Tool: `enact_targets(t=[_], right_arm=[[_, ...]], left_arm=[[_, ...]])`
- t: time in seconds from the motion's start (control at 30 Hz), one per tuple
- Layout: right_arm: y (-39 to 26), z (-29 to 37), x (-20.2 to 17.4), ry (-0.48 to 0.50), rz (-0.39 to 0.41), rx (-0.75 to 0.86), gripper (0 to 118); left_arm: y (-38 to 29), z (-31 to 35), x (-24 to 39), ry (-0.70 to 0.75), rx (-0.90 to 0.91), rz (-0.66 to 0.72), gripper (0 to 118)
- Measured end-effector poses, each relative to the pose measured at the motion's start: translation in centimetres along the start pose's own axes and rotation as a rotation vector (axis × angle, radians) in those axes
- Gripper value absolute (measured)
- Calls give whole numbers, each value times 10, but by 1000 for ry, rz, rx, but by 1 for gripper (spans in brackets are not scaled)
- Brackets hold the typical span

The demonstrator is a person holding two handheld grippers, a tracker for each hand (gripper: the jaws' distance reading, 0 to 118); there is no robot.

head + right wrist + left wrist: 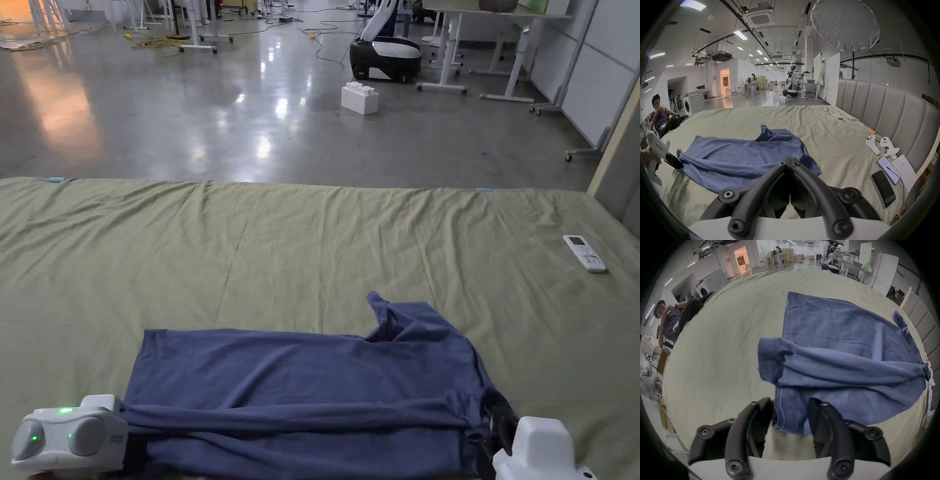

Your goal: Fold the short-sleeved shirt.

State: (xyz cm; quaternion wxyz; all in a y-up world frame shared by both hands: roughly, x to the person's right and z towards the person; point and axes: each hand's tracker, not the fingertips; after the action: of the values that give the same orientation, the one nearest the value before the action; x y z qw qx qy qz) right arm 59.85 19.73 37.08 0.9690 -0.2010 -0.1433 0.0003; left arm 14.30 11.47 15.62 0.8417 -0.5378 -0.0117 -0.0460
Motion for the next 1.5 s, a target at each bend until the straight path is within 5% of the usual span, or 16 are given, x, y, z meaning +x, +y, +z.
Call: enact_targets(t=[0.1, 0.37, 0.4, 0.43, 0.5, 0.6, 0.73, 0.83, 0.93, 1.07, 1.23, 1.5], right_arm=[[-3, -1, 4, -3, -9, -14, 0], [-4, -28, 50, -51, -99, -138, 1], [-4, -36, 59, -37, -110, -174, 5], [-3, -46, 67, -18, -113, -229, 22], [-2, -62, 75, -6, -103, -321, 29], [-8, -89, 80, 41, -42, -418, 72], [-17, -120, 71, 100, 53, -520, 76], [-21, -137, 64, 109, 53, -556, 79], [-28, -153, 55, 126, 80, -631, 78], [-34, -161, 42, 121, 119, -657, 60], [-31, -156, 30, 124, 163, -646, 14], [-6, -131, 30, 106, 185, -569, 10]], left_arm=[[0, 5, 2, -29, 4, -41, 11], [-10, 24, -12, -63, 78, -9, 8], [-11, 29, -15, -68, 89, -2, 8], [-12, 34, -19, -83, 109, 7, 8], [-13, 41, -23, -92, 133, 16, 8], [-16, 49, -28, -110, 154, 27, 8], [-21, 58, -26, -114, 175, 1, 8], [-24, 63, -24, -122, 173, 10, 8], [-25, 64, -22, -123, 172, 7, 8], [-24, 57, -23, -115, 169, -10, 8], [-25, 53, -20, -98, 168, -33, 8], [-22, 68, -25, -118, 199, -43, 8]])
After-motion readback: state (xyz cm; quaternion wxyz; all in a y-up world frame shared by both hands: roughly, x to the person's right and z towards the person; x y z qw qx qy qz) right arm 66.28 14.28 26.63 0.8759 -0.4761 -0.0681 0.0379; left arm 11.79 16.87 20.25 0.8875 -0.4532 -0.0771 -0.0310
